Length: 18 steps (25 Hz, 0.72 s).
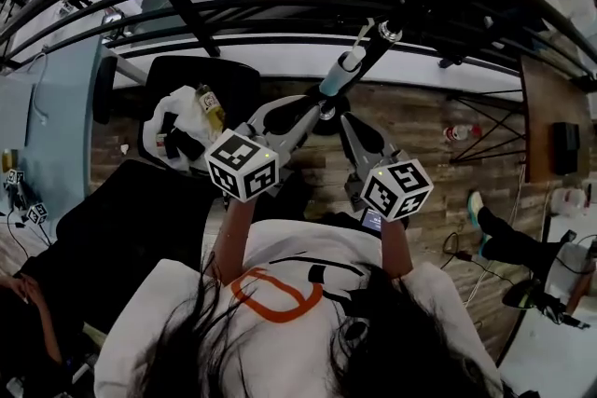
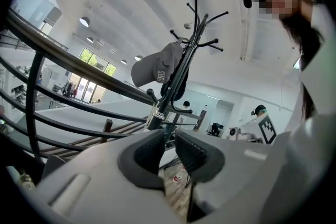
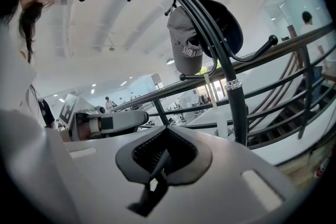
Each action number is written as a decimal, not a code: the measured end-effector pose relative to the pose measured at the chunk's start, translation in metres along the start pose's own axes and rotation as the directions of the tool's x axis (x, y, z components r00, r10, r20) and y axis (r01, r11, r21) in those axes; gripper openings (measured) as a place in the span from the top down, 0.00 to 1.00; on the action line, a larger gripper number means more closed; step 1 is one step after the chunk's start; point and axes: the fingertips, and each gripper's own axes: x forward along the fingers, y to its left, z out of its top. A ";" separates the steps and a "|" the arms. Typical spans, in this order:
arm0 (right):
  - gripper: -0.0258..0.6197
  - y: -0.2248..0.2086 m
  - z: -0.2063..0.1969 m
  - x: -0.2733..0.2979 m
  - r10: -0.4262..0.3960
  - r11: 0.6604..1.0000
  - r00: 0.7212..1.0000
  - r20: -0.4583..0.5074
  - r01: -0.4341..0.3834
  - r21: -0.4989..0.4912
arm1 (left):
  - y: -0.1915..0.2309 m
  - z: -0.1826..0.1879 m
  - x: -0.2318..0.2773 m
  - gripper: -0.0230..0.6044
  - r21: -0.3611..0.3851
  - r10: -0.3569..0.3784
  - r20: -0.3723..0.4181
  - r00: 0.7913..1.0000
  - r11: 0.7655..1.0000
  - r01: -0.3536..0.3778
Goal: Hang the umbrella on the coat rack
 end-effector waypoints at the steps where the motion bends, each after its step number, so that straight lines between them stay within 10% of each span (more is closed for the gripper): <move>1: 0.95 0.001 0.001 -0.004 0.004 1.000 1.000 0.001 -0.004 -0.007 | -0.002 0.001 -0.001 0.88 0.003 0.008 0.009 1.000 1.000 -0.008; 18: 0.95 0.018 -0.016 -0.143 0.102 0.988 0.994 0.026 -0.098 -0.117 | -0.137 -0.037 -0.016 0.89 0.054 0.076 0.066 0.995 0.995 -0.080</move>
